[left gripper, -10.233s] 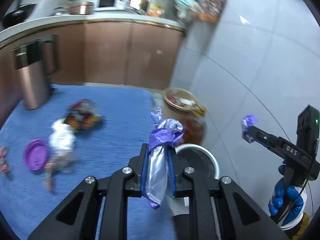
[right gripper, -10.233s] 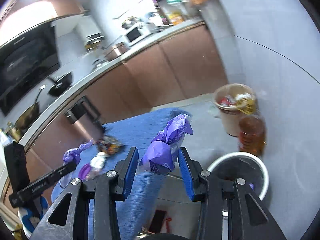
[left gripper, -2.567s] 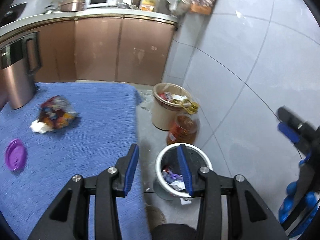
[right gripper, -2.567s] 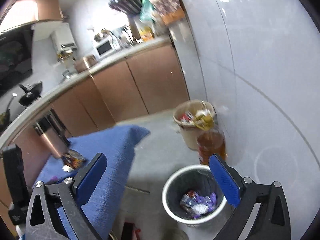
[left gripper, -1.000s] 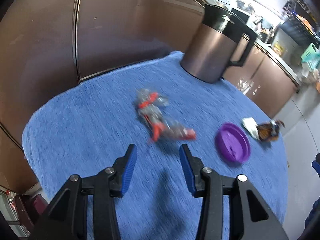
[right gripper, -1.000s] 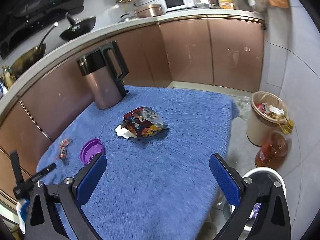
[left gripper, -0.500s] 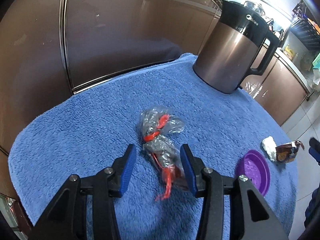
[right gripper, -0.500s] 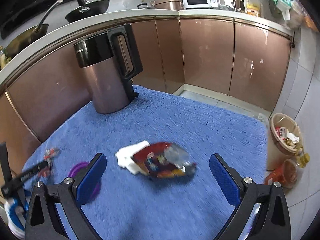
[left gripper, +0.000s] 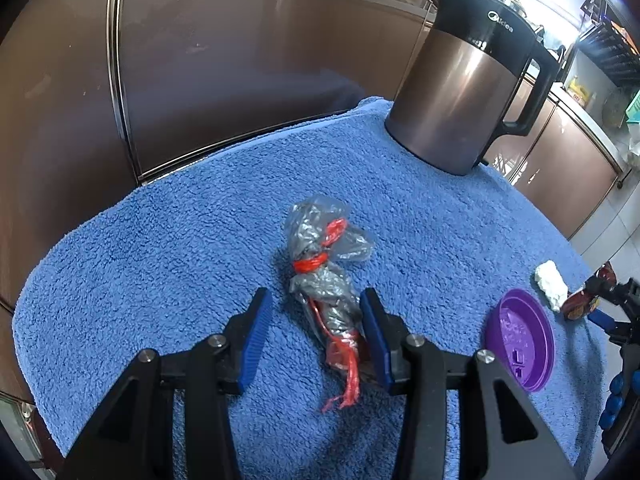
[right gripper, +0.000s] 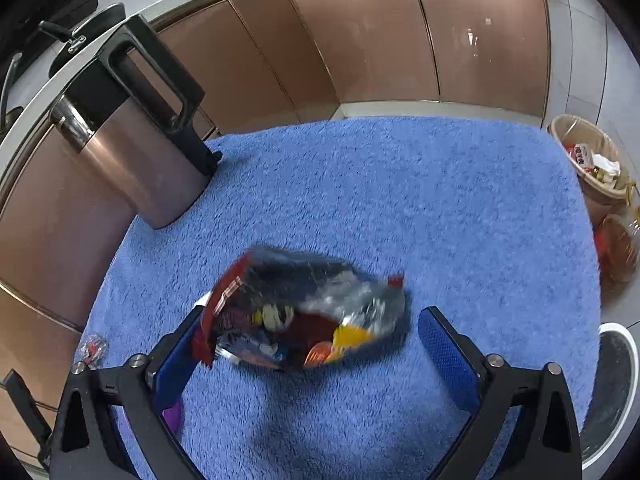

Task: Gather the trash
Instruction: 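Grasp the red-tied clear wrapper with the left tool while the right tool grasps the foil snack bag, then carry both items over the trash bin and open both tools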

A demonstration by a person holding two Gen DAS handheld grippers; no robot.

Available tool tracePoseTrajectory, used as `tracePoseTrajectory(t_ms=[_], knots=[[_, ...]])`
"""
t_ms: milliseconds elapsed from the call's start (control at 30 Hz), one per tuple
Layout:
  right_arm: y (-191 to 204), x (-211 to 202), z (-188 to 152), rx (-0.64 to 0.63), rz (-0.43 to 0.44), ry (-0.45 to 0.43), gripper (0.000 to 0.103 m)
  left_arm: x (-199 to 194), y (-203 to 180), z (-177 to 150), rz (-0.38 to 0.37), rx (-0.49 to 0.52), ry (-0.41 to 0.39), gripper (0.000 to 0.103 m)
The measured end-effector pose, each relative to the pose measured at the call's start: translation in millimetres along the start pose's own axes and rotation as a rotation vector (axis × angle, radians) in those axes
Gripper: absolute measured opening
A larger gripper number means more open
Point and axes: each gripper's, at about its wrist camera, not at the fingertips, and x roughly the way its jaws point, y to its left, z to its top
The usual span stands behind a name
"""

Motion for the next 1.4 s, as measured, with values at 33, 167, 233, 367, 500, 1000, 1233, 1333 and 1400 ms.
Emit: tracePoseTrajectory(t_ms=[33, 167, 233, 367, 500, 1000, 1233, 1333, 1400], knots=[[1.7, 0.2, -1.8, -0.011, -0.008, 0.003, 0.078, -0.5, 1.0, -0.3, -0.006, -0.006, -0.002, 0.043], [1.2, 4.6, -6.2, -0.023, -0.005, 0.019, 0.053, -4.5, 4.4, -2.6, -0.002, -0.005, -0.007, 0.038], [-1.4, 2.7, -8.3, -0.024, -0.004, 0.009, 0.051, -4.6, 2.9, -2.7, 0.001, 0.002, -0.007, 0.035], [-4.9, -4.5, -9.6, -0.035, 0.001, -0.003, 0.04, -4.0, 1.1, -2.0, -0.001, 0.009, -0.005, 0.023], [-11.2, -12.1, -14.0, -0.038, 0.008, -0.01, 0.032, -4.8, 1.1, -1.3, -0.001, 0.005, -0.007, 0.017], [-37.2, -114.4, -54.7, -0.052, 0.034, -0.124, 0.028, -25.7, -0.8, -8.0, -0.018, -0.003, -0.044, 0.009], [-67.4, -167.6, -85.2, -0.062, -0.058, -0.19, 0.028, -55.5, -21.1, -24.4, -0.049, 0.002, -0.058, 0.009], [-91.5, -182.3, -99.0, -0.023, -0.095, -0.206, 0.028, -73.2, -45.4, -31.3, -0.082, 0.05, -0.072, 0.009], [-110.4, -193.1, -108.7, 0.007, -0.126, -0.216, 0.028, -84.7, -64.6, -37.5, -0.108, 0.088, -0.083, 0.009]])
